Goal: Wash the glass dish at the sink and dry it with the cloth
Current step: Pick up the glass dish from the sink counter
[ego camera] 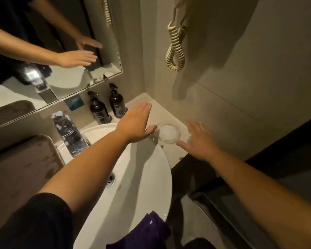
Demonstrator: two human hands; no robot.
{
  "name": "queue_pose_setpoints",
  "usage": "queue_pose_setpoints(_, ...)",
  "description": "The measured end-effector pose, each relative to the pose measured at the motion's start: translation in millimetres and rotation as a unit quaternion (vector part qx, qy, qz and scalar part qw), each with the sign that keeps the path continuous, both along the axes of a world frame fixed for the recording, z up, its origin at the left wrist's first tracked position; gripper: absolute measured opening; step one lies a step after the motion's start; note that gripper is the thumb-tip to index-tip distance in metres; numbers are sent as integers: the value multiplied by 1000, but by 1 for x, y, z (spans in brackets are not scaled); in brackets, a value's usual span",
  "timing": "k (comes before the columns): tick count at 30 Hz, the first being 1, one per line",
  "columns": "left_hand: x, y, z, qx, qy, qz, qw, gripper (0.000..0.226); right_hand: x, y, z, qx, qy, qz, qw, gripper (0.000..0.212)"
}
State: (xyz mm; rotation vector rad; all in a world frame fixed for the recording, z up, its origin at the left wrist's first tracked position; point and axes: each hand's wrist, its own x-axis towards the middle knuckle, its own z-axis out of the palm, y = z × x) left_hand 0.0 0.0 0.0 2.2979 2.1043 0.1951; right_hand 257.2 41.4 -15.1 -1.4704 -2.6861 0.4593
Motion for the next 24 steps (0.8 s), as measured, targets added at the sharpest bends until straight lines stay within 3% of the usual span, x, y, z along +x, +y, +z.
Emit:
queue_pose_setpoints(12,-13,67,-43,-132,-42,-44,989,91,-33,28,-60,-76,-3,-54,996,100)
queue_pose_setpoints(18,-6,96,-62,-245,-70,-36,966,91,-37,38,-93,-105,1,-63,992,108)
queue_pose_setpoints(24,-1,105,-71,-282,-41,-71,956,72,-41,41,-105,-101,34,-75,992,105)
